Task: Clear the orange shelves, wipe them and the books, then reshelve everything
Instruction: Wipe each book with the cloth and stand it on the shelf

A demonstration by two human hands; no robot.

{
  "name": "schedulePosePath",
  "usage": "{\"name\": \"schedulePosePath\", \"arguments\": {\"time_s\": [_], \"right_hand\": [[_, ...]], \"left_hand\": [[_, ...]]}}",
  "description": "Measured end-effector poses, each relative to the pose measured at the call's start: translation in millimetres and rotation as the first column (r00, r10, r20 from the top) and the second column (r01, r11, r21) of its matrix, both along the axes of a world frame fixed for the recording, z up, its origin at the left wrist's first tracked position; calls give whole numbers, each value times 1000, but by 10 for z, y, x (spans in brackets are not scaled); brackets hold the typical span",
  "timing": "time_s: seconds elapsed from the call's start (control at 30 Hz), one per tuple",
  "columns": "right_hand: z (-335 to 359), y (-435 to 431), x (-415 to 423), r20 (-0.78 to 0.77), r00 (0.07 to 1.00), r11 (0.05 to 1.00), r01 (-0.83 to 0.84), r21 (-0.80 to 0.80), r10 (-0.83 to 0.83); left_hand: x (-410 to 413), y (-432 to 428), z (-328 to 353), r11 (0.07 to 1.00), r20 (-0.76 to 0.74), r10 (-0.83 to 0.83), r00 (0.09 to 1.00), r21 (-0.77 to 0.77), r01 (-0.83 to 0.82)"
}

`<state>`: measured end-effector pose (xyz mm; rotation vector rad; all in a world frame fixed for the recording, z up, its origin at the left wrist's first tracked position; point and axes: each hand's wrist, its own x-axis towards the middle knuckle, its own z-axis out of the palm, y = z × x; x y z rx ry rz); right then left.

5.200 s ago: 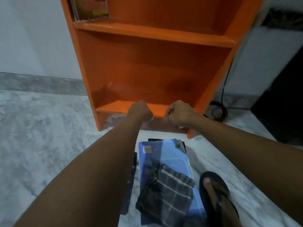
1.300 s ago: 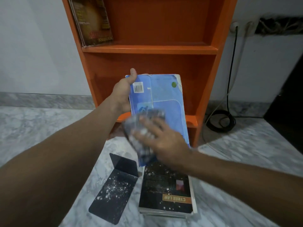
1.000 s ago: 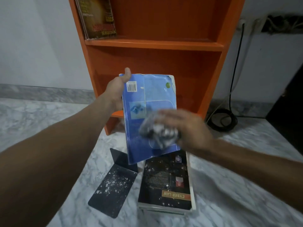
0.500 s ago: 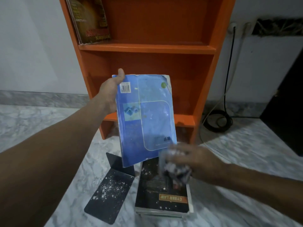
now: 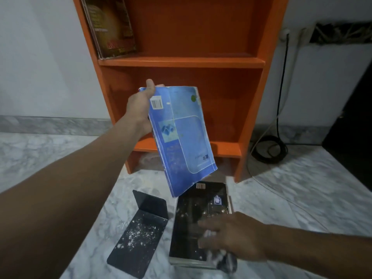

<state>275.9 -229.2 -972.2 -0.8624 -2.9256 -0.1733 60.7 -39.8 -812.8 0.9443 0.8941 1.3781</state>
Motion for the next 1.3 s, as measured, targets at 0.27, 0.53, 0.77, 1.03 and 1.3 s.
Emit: {"name": "schedulePosePath", "arguments": {"time_s": [0.27,0.53,0.77,1.03,1.3], "right_hand": [[1047,671,-297,-645,599,876,395,-277,-474],[1037,954,-433,-668,407,765,496,-411,-623],[1313,796,40,-609,10,603,-125,-788,-793],[1137,883,191,-592,-56,587,84,-805,-804],[1865,1060,138,-870,106,837,348,-422,-482]], "left_hand": [[207,49,33,983,-59,172,983,-46,-175],[622,-168,258,982,-138,169,976,113,-154],[241,-6,-266,986,-300,-150,942,-122,118],[-78,-85,-213,887,-175,-422,890,124,445],[33,-57,-177,939,-181,-300,936,116,324]]}}
